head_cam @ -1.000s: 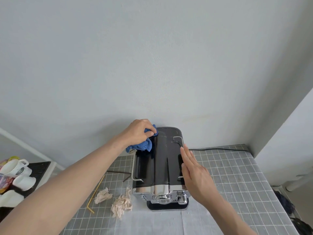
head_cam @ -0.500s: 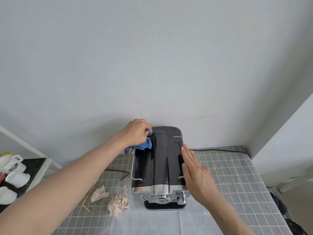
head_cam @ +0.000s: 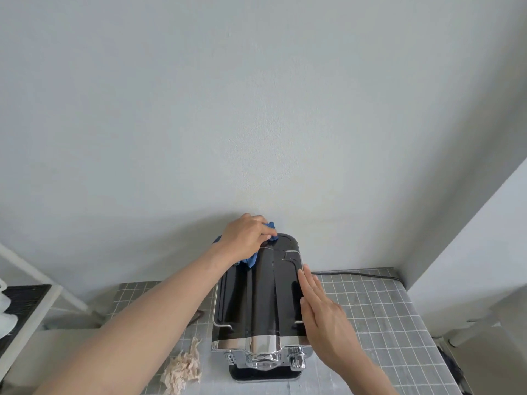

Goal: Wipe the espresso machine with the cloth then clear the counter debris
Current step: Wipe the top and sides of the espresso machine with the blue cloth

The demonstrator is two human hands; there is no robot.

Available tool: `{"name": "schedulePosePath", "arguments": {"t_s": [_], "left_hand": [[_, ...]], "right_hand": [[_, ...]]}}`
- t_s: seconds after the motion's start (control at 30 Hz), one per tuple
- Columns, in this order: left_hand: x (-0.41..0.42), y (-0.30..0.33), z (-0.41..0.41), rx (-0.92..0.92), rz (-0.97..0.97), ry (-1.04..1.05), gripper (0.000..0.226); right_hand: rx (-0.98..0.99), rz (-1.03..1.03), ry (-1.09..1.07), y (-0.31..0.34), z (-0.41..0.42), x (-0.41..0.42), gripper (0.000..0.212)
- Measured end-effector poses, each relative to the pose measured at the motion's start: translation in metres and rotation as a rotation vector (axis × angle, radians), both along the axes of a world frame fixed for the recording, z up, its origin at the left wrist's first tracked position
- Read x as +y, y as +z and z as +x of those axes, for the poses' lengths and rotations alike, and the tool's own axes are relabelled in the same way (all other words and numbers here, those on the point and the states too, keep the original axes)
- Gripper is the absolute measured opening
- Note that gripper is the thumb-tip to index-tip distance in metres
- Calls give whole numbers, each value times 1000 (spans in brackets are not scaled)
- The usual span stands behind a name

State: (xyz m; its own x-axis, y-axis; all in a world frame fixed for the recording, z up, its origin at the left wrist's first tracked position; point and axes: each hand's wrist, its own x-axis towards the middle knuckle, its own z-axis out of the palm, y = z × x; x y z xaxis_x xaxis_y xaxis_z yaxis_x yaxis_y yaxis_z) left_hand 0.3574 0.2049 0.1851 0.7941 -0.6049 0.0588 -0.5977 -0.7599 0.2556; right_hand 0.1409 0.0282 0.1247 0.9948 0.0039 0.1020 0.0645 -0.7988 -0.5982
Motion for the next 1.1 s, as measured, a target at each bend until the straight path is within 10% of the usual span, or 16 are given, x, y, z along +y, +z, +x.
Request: {"name": "schedulePosePath", "arguments": {"t_s": [1.1], "left_hand": [[114,5,-119,503,-431,544,43]], "right_hand": [[65,-4,-4,3,-1,6,57]]}}
